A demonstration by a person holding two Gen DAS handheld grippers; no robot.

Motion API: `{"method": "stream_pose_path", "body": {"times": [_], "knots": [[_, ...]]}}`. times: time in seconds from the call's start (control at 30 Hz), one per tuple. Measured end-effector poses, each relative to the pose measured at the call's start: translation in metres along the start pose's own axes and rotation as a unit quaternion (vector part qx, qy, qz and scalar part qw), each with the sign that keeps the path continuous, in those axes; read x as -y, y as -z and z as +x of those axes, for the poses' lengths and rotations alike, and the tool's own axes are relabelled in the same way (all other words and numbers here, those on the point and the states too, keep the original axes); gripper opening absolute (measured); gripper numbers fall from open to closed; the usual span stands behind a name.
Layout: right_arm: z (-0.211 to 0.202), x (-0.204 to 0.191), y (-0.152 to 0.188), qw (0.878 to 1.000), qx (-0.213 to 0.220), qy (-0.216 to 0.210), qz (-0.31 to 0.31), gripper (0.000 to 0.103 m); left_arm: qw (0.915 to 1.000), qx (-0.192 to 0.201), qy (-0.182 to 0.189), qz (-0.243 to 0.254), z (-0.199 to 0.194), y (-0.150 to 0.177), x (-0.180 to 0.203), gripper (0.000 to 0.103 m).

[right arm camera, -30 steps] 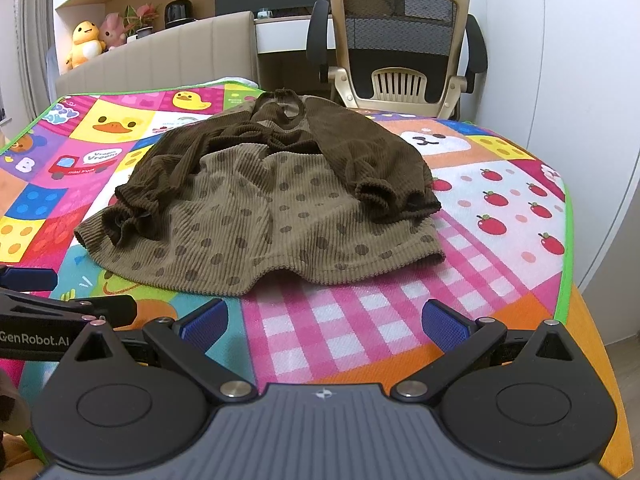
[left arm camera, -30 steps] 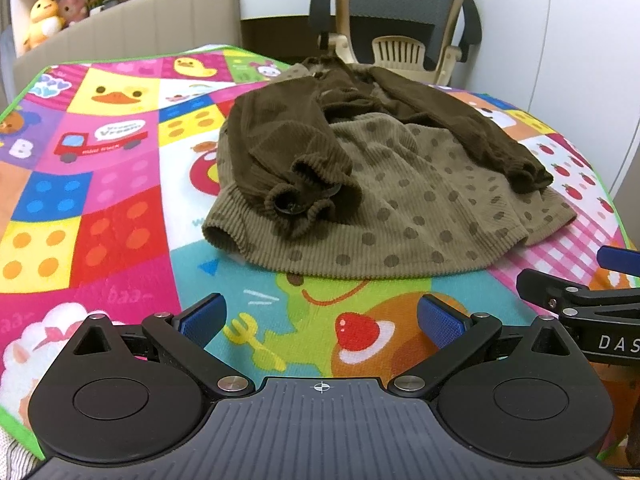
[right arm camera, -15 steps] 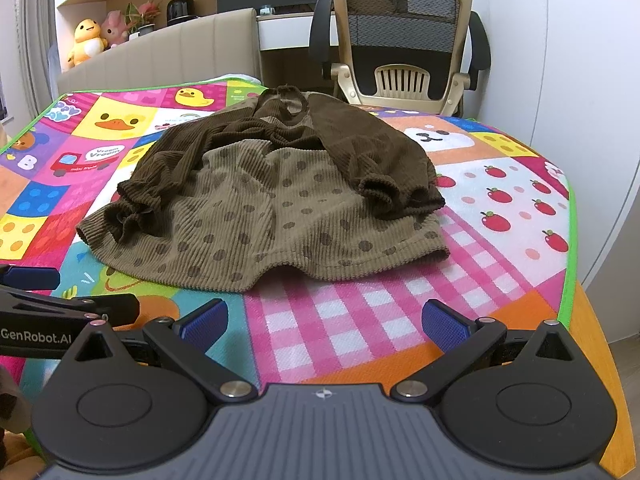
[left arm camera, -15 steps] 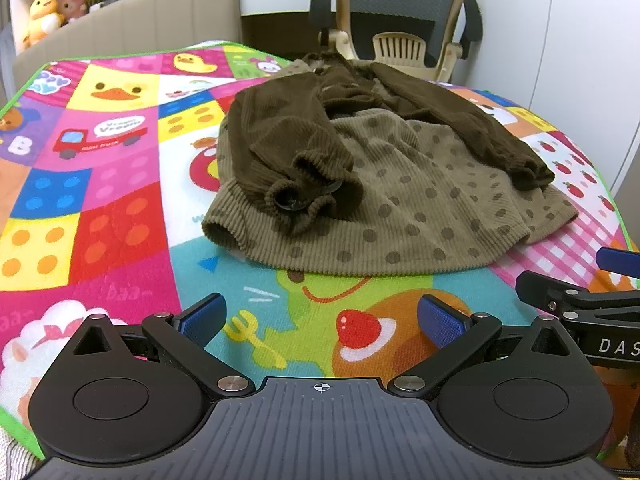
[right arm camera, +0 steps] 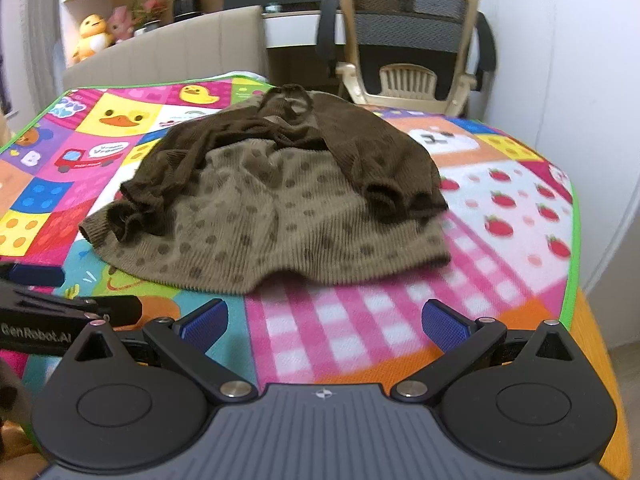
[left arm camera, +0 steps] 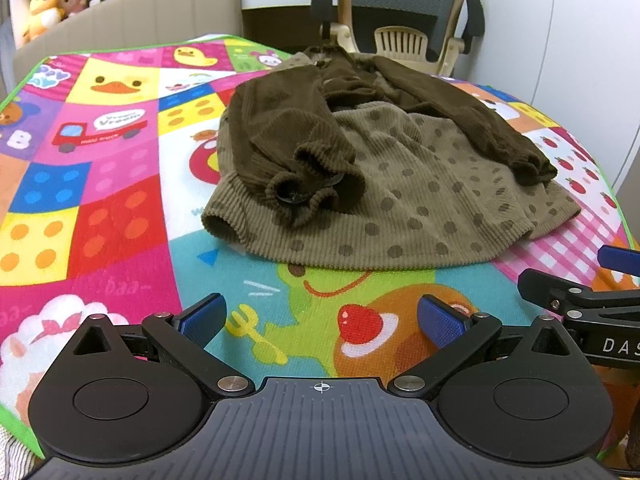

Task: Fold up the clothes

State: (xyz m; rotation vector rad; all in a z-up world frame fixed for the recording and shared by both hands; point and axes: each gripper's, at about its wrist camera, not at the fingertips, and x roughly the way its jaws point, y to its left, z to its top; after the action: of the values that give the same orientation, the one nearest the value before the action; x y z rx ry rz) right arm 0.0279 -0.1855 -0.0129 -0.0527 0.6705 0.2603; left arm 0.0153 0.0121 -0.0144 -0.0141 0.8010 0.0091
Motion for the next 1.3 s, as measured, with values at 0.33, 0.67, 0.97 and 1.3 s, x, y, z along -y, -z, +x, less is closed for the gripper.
{"method": "stream_pose_path", "body": {"times": [0.33,0.67,0.97,1.3], "knots": [[0.075,0.052,-0.119,0.994,-0.001,-0.101,0.037,0.103,0.9913,0.042,0.125,0.003,0.024,-0.116,-0.041,0.103],[0.145,0.068,-0.102,0.979,-0.04,-0.163,0.115,0.103,0.9885,-0.024,0.143,-0.041,0.116,-0.139,-0.078,0.103],[0.141,0.05,-0.1,0.988,-0.052,-0.141,0.035,0.103,0.9869,-0.043,0.151,-0.038,0.12,-0.132,-0.084,0.103],[0.12,0.086,-0.143,0.995,0.001,-0.099,0.011,0.083,0.9847,0.013,0.162,-0.061,0.096,-0.175,-0.125,0.101]]}}
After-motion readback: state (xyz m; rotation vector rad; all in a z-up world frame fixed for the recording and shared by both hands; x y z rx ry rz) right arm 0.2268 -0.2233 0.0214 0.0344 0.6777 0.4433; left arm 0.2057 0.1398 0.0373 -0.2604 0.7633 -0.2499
